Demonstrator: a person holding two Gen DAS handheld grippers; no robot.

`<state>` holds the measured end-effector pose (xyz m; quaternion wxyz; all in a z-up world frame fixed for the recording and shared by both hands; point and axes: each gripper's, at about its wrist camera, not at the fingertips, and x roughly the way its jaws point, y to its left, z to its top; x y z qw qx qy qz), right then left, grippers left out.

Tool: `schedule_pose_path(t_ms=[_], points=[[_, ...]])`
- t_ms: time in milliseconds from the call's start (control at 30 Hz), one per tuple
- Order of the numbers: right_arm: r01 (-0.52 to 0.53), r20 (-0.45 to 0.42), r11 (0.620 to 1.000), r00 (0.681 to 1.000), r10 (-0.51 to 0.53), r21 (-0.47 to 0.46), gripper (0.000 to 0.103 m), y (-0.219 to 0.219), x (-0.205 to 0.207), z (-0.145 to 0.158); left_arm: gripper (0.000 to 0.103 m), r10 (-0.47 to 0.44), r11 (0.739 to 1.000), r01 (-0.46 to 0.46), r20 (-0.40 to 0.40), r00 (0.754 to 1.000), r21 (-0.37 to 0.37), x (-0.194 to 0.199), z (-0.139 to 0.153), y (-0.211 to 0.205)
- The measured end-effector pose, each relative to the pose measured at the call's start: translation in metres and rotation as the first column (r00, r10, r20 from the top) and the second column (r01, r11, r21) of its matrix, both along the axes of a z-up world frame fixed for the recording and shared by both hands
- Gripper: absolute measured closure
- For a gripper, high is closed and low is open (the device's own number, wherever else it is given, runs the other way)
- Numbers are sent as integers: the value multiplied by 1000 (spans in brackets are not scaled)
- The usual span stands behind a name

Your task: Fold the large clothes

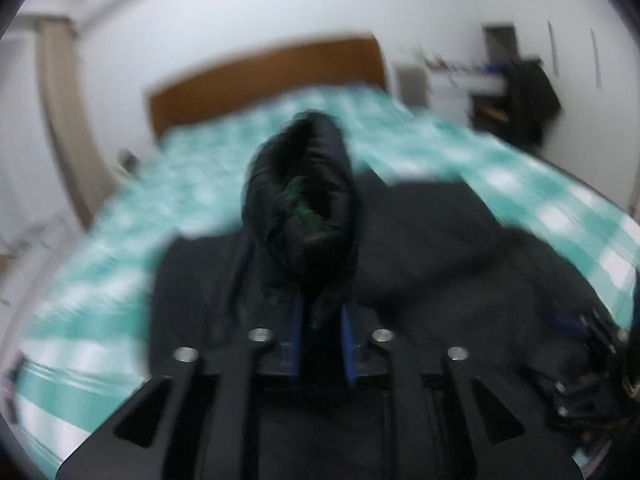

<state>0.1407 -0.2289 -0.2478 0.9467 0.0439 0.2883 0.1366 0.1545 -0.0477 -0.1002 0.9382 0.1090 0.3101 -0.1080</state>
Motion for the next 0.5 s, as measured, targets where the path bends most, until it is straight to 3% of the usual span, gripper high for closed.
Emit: schedule_pose_path(t_ms=[67, 133, 200, 300, 400, 433, 500], points=[[0, -1, 1000, 1000, 0, 2, 18, -1, 0, 0, 28, -3, 1000, 3, -98, 995, -3, 0, -26, -10], [-1, -1, 1000, 1000, 1, 4, 18, -2, 0, 0, 26, 13, 999, -18, -135, 991, -36, -15, -44, 0], [-2, 0, 1000, 1000, 2, 5, 18, -2, -1, 1, 18, 16, 995, -31, -161, 987, -97, -31, -45, 15], [2, -19, 1000, 1000, -2, -16, 18, 1, 1, 4, 9, 76, 973, -110, -170, 983, -204, -57, -41, 62], [33, -91, 996, 995, -41, -86, 18, 12, 0, 26, 9, 182, 941, -217, -155, 971, -258, -77, -40, 107], [31, -86, 997, 996, -37, -74, 18, 16, -3, 34, 9, 224, 930, -253, -136, 965, -265, -83, -42, 124], [-35, -58, 997, 998, 39, 75, 18, 29, -10, 64, 9, 276, 922, -294, -103, 956, -253, -87, -48, 140]])
